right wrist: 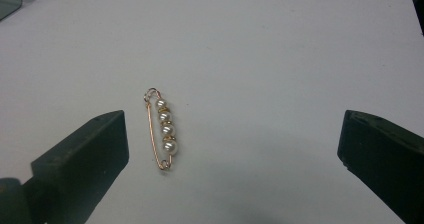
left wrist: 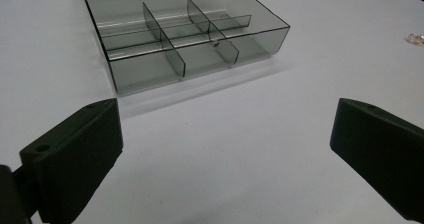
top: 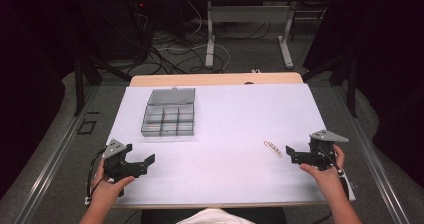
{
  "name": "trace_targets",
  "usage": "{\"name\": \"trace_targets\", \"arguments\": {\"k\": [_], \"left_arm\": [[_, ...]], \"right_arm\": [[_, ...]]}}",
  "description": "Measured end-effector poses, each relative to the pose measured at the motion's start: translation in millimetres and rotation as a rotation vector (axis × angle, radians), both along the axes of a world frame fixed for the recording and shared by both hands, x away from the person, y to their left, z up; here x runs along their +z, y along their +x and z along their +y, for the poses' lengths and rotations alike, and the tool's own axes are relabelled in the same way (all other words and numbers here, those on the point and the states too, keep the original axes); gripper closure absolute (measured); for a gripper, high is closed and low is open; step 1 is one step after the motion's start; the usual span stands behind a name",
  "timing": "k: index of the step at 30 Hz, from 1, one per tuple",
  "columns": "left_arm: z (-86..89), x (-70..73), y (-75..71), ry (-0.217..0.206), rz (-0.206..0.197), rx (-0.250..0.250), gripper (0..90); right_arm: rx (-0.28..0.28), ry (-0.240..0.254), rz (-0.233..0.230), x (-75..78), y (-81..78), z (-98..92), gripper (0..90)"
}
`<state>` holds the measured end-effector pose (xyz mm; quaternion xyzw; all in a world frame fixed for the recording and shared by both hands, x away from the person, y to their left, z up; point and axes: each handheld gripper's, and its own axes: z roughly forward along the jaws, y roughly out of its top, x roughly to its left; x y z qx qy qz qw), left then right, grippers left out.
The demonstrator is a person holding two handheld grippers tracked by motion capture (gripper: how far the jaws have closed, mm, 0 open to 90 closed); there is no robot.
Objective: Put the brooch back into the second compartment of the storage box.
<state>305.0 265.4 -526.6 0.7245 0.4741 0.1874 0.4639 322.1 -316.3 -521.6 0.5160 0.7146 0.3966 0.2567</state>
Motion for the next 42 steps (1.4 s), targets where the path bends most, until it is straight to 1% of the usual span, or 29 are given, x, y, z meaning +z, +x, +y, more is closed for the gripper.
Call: {"name": "trace_targets", "arguments": {"k": [1, 5, 7, 10, 14, 17, 19, 20, 21, 22, 23, 27, 28, 30, 32, 34, 36, 40, 42], "left_arm": [[0.6, 0.2, -0.1, -0.007, 0.0, 0.004, 0.5], [1.7, 0.2, -0.1, 0.0, -0.006, 0.008, 0.6], [1.5, 0.1, -0.3, -0.002, -0.004, 0.009, 0.6], [1.2, -0.1, -0.5, -0.003, -0.001, 0.01, 0.6], [0.3, -0.6, 0.1, -0.003, 0.004, 0.01, 0.9], [-0.3, -0.8, 0.4, -0.002, 0.009, 0.009, 1.2], [-0.2, -0.9, 0.6, -0.003, 0.009, 0.01, 1.3], [-0.2, -0.9, 0.8, -0.003, 0.01, 0.01, 1.3], [-0.1, -1.0, 0.9, -0.002, 0.01, 0.011, 1.4], [0.5, -0.8, 1.0, 0.005, 0.008, 0.008, 1.6], [0.8, -0.7, 0.9, 0.005, 0.01, 0.009, 1.8], [1.6, -1.0, 1.1, 0.0, 0.01, 0.014, 2.1], [1.7, -1.0, 1.0, -0.001, 0.013, 0.014, 2.1], [1.9, -1.1, 1.1, -0.002, 0.014, 0.014, 2.3], [1.9, -1.3, 1.3, -0.002, 0.015, 0.013, 2.4], [1.8, -1.4, 1.4, 0.0, 0.016, 0.013, 2.5], [1.5, -1.6, 1.5, 0.0, 0.019, 0.014, 2.6], [1.9, -1.9, 1.7, 0.0, 0.019, 0.016, 2.7], [2.1, -2.1, 1.9, 0.0, 0.02, 0.017, 2.8]], "right_arm": [[0.0, -0.002, -0.005, 0.7, 0.1, 1.4, 0.0], [0.026, -0.039, -0.015, 1.0, 0.6, 5.8, 0.0], [0.037, -0.04, -0.008, 1.1, 0.1, 8.1, 0.0], [0.039, -0.049, -0.01, 1.7, 0.5, 10.3, 0.0], [0.069, -0.055, 0.003, 3.7, 1.8, 12.6, 2.3], [0.086, -0.08, 0.001, 5.8, 3.5, 13.4, 3.7], [0.092, -0.084, 0.006, 7.5, 4.6, 14.7, 5.6], [0.101, -0.089, 0.001, 8.6, 5.6, 14.7, 6.1], [0.095, -0.094, 0.003, 9.5, 6.0, 15.6, 6.8], [0.105, -0.087, 0.007, 10.5, 6.7, 16.1, 7.1], [0.102, -0.094, 0.007, 11.4, 7.3, 16.3, 7.7], [0.121, -0.089, 0.022, 13.6, 9.4, 18.0, 14.2], [0.125, -0.096, 0.024, 14.2, 9.9, 17.6, 15.2], [0.139, -0.101, 0.021, 14.5, 11.5, 17.5, 15.5], [0.133, -0.104, 0.025, 15.2, 12.2, 17.9, 16.6], [0.147, -0.1, 0.032, 15.7, 13.6, 17.3, 18.0], [0.148, -0.096, 0.04, 16.1, 14.7, 17.5, 18.8], [0.159, -0.103, 0.045, 18.0, 16.9, 17.9, 23.7], [0.17, -0.099, 0.052, 19.3, 18.5, 18.5, 25.0]]}}
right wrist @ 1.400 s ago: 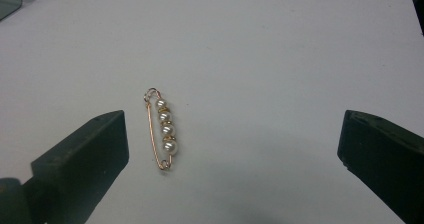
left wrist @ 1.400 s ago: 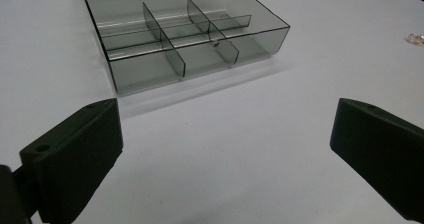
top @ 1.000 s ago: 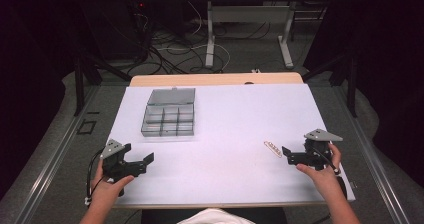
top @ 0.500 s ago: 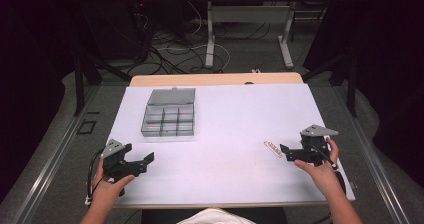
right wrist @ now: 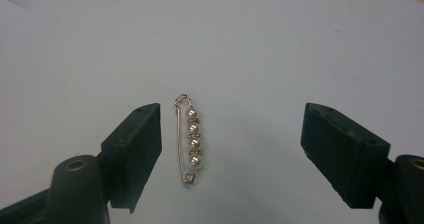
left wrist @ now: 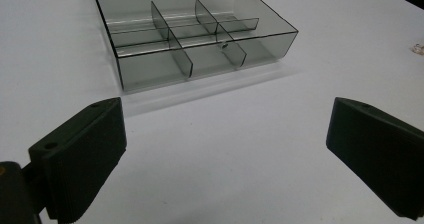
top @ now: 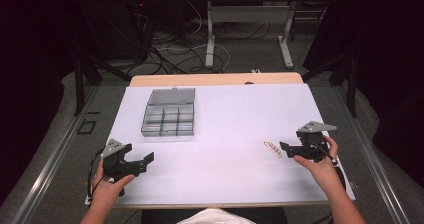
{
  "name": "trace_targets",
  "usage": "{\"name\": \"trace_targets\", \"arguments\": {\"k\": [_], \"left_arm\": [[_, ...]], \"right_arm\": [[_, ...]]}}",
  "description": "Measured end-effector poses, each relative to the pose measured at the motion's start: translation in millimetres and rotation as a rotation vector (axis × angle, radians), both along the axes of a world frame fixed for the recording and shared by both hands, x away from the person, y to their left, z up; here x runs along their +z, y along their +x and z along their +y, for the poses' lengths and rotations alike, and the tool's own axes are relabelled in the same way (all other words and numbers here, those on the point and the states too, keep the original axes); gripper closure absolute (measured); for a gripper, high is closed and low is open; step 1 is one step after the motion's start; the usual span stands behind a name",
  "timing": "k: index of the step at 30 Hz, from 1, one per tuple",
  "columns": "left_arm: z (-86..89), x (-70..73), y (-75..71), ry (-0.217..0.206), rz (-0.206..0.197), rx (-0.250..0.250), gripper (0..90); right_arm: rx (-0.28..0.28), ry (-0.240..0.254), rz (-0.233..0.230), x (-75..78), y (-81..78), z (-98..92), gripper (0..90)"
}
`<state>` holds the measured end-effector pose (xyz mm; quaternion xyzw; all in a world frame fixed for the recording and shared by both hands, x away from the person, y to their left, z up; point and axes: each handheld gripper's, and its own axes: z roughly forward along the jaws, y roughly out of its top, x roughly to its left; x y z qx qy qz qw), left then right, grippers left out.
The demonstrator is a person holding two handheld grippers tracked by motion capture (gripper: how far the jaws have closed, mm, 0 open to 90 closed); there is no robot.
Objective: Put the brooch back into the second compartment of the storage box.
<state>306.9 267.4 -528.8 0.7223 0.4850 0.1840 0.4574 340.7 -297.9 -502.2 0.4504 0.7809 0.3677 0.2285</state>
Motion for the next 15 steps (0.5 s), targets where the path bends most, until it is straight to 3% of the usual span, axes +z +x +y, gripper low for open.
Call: {"name": "trace_targets", "arguments": {"k": [15], "left_arm": [[1.2, -1.4, 1.2, -0.001, 0.008, -0.004, 3.2]], "right_arm": [[0.033, -0.02, 0.05, 4.9, 16.3, 13.2, 31.8]]}}
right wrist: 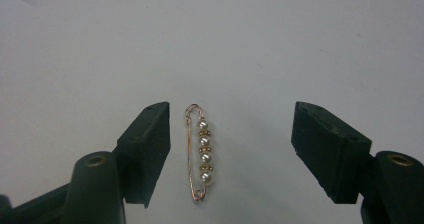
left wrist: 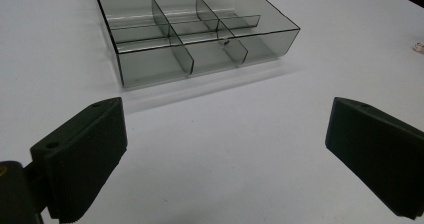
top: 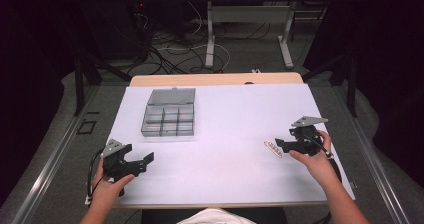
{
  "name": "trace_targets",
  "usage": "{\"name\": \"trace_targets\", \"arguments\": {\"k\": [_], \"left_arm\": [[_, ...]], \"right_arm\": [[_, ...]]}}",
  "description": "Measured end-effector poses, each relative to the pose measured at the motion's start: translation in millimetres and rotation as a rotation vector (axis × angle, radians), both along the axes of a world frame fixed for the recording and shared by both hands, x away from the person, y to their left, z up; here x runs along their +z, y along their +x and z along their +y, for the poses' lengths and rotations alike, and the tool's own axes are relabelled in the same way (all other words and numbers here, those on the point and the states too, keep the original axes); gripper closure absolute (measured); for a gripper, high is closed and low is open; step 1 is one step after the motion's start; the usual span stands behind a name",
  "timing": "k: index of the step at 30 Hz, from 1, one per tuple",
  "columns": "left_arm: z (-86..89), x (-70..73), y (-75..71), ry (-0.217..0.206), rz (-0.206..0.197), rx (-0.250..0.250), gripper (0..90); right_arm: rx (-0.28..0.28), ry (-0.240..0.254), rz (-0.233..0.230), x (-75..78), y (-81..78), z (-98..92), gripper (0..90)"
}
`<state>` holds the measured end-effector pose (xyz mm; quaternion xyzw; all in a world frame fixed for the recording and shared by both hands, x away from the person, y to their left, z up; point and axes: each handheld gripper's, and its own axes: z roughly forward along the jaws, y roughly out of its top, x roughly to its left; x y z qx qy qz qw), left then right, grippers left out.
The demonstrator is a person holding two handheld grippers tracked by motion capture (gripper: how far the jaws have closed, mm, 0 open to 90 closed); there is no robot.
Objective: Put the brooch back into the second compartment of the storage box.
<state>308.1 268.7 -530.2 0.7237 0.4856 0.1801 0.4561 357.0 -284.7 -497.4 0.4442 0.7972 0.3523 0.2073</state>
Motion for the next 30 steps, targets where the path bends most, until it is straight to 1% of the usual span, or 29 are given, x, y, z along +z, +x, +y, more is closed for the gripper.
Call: {"name": "trace_targets", "arguments": {"k": [4, 5, 8, 9, 11, 13, 16, 17, 20, 21, 23, 24, 26, 28, 29, 30], "left_arm": [[0.1, -0.1, 0.1, -0.001, 0.002, 0.001, 3.4], [0.0, 0.0, -0.1, -0.002, 0.004, 0.0, 3.4], [0.0, -0.2, 0.0, 0.0, 0.005, 0.0, 3.4], [0.0, -0.3, 0.1, 0.0, 0.005, 0.0, 3.5], [0.2, -0.2, 0.1, 0.0, 0.006, -0.001, 3.5], [0.3, -0.2, 0.1, -0.001, 0.007, 0.001, 3.6], [0.3, -0.3, 0.1, -0.001, 0.007, 0.0, 3.7], [0.2, -0.3, 0.1, 0.0, 0.007, 0.0, 3.7], [0.1, -0.4, 0.3, 0.003, 0.004, -0.002, 3.7], [0.1, -0.4, 0.3, 0.003, 0.004, -0.002, 3.7], [0.1, -0.6, 0.5, 0.003, 0.002, -0.002, 3.8], [0.2, -0.4, 0.2, 0.003, 0.007, -0.001, 3.9], [0.1, -0.6, 0.4, 0.002, 0.005, -0.002, 3.9], [0.0, -0.6, 0.4, 0.004, 0.007, -0.004, 4.0], [0.0, -0.6, 0.4, 0.005, 0.009, -0.003, 4.0], [-0.1, -0.7, 0.5, 0.005, 0.008, -0.004, 4.0]], "right_arm": [[0.008, 0.0, 0.008, 0.5, 4.3, 2.4, 33.6], [0.008, 0.007, 0.019, 0.4, 5.3, 3.5, 34.5], [0.015, -0.007, 0.028, 0.2, 9.1, 5.2, 34.9], [0.014, -0.005, 0.041, 0.0, 10.0, 6.4, 34.9], [0.019, -0.022, 0.048, -0.4, 12.6, 7.5, 34.9], [0.021, -0.025, 0.06, -0.6, 14.8, 9.0, 34.9], [0.012, -0.016, 0.083, -1.6, 18.0, 10.0, 36.8], [0.017, -0.014, 0.084, -2.1, 19.3, 9.7, 37.4], [0.026, 0.0, 0.107, -3.9, 22.4, 10.4, 39.2], [0.03, -0.007, 0.106, -4.8, 23.5, 10.5, 39.3], [0.033, -0.004, 0.11, -5.8, 25.1, 11.1, 40.2], [0.034, -0.002, 0.115, -6.4, 25.7, 11.2, 40.8], [0.033, 0.003, 0.131, -7.2, 26.7, 11.5, 42.3], [0.042, 0.0, 0.137, -8.6, 27.9, 11.6, 43.4], [0.036, -0.001, 0.147, -9.4, 28.0, 12.4, 44.1], [0.043, -0.007, 0.153, -10.2, 28.6, 12.4, 44.7]]}}
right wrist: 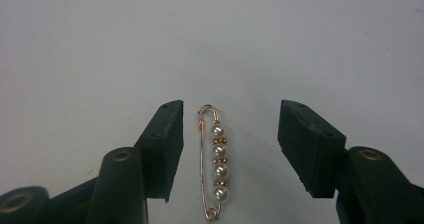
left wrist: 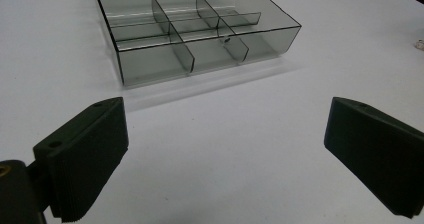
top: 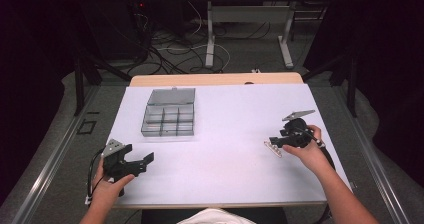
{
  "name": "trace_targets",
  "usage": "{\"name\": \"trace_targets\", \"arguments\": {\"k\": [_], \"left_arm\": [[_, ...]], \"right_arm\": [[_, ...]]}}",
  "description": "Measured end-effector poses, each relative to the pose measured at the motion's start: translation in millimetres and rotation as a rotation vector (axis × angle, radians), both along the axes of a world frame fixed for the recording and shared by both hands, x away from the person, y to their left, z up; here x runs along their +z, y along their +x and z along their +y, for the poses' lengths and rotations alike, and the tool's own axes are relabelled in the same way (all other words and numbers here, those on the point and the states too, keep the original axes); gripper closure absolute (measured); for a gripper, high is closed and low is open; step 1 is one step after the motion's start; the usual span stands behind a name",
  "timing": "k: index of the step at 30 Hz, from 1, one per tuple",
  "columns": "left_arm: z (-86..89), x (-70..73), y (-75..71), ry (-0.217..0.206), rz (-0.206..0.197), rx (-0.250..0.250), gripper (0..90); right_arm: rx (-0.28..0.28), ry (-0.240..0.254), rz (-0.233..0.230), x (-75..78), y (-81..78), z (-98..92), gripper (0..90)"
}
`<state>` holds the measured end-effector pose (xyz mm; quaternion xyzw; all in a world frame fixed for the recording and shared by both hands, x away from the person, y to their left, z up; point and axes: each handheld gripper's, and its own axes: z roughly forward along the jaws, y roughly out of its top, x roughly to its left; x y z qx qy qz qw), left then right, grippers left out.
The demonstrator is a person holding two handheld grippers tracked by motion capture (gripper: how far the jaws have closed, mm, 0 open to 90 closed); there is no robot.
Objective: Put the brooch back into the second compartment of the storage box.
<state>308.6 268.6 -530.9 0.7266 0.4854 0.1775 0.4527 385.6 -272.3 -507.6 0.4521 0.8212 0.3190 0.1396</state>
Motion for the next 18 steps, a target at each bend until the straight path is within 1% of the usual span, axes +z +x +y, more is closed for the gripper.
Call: {"name": "trace_targets", "arguments": {"k": [1, 2, 3, 4, 6, 10, 11, 16, 18], "left_arm": [[0.0, 0.0, -0.1, 0.001, 0.001, 0.001, 4.1], [0.0, 0.0, 0.0, 0.001, 0.001, 0.0, 4.1], [-0.1, -0.1, 0.0, 0.001, 0.001, 0.0, 4.2], [0.0, -0.1, 0.1, 0.001, 0.001, 0.0, 4.2], [0.1, -0.2, 0.1, 0.002, 0.002, 0.001, 4.3], [0.1, -0.2, 0.1, 0.003, 0.003, 0.0, 4.4], [0.1, -0.2, 0.0, 0.004, 0.004, 0.001, 4.5], [0.0, -0.3, 0.2, 0.004, 0.006, 0.001, 4.6], [0.1, -0.3, 0.2, 0.005, 0.007, 0.002, 4.7]], "right_arm": [[0.0, -0.005, 0.004, -0.8, 0.4, 0.3, 45.4], [-0.001, -0.01, 0.017, -1.6, 0.8, 0.5, 46.2], [-0.014, -0.007, 0.038, -1.9, 0.3, 1.6, 46.7], [-0.008, -0.012, 0.039, -3.2, 1.4, 1.3, 47.0], [-0.013, -0.017, 0.061, -4.6, 1.9, 2.1, 49.0], [-0.011, -0.031, 0.082, -7.2, 2.6, 3.9, 52.0], [-0.01, -0.028, 0.085, -7.9, 2.7, 4.6, 52.6], [-0.03, -0.044, 0.098, -8.7, 2.5, 5.4, 58.0], [-0.04, -0.036, 0.112, -8.3, 2.2, 5.4, 59.1]]}}
